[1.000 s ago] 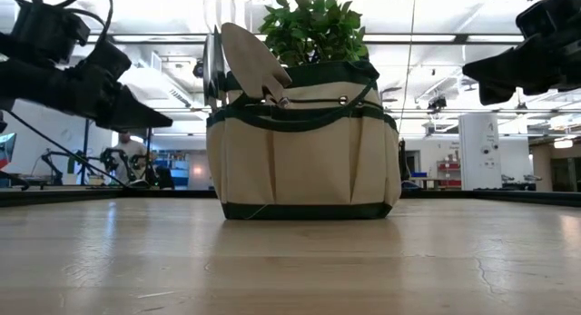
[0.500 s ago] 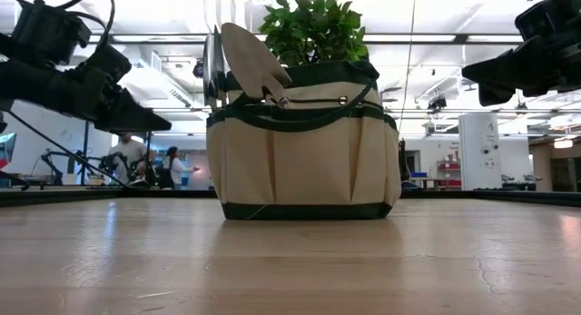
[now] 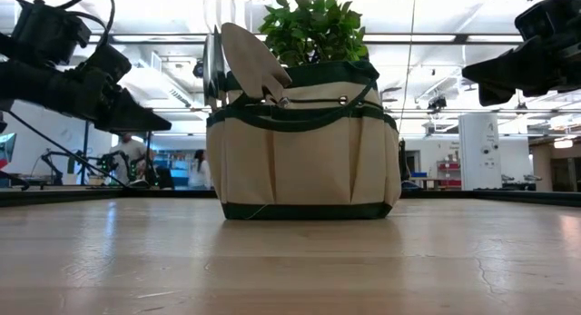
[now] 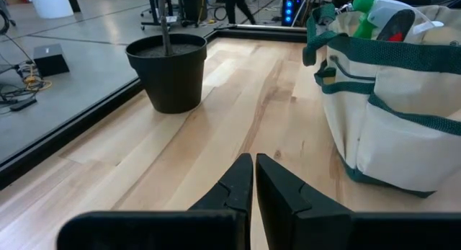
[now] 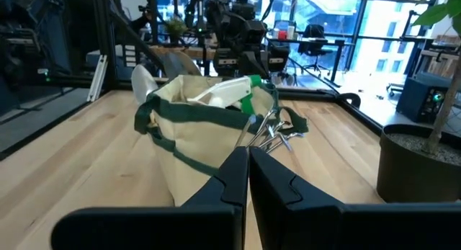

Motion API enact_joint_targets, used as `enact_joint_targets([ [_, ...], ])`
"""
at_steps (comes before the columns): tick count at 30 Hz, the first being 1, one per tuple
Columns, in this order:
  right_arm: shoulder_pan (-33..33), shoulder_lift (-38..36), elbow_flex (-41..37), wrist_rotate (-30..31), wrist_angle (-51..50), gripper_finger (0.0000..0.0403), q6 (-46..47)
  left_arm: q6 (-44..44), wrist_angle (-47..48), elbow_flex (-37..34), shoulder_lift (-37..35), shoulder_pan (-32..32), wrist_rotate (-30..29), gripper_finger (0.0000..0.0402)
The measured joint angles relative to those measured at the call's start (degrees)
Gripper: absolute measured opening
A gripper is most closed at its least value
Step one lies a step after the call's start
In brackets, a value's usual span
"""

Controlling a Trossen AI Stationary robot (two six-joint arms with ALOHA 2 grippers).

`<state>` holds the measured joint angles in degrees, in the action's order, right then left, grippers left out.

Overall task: Pick & Place Garden tools in Gardening bag
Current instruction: Return to Home Position

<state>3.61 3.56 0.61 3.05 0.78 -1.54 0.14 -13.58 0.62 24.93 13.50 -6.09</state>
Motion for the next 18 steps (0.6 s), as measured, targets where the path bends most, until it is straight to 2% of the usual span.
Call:
enact_joint_targets([
  [18,0.1,3.3,0.0,0.0,0.0,0.0009,0.0,0.0,0.0,0.0,0.0,0.0,0.0,0.0023],
])
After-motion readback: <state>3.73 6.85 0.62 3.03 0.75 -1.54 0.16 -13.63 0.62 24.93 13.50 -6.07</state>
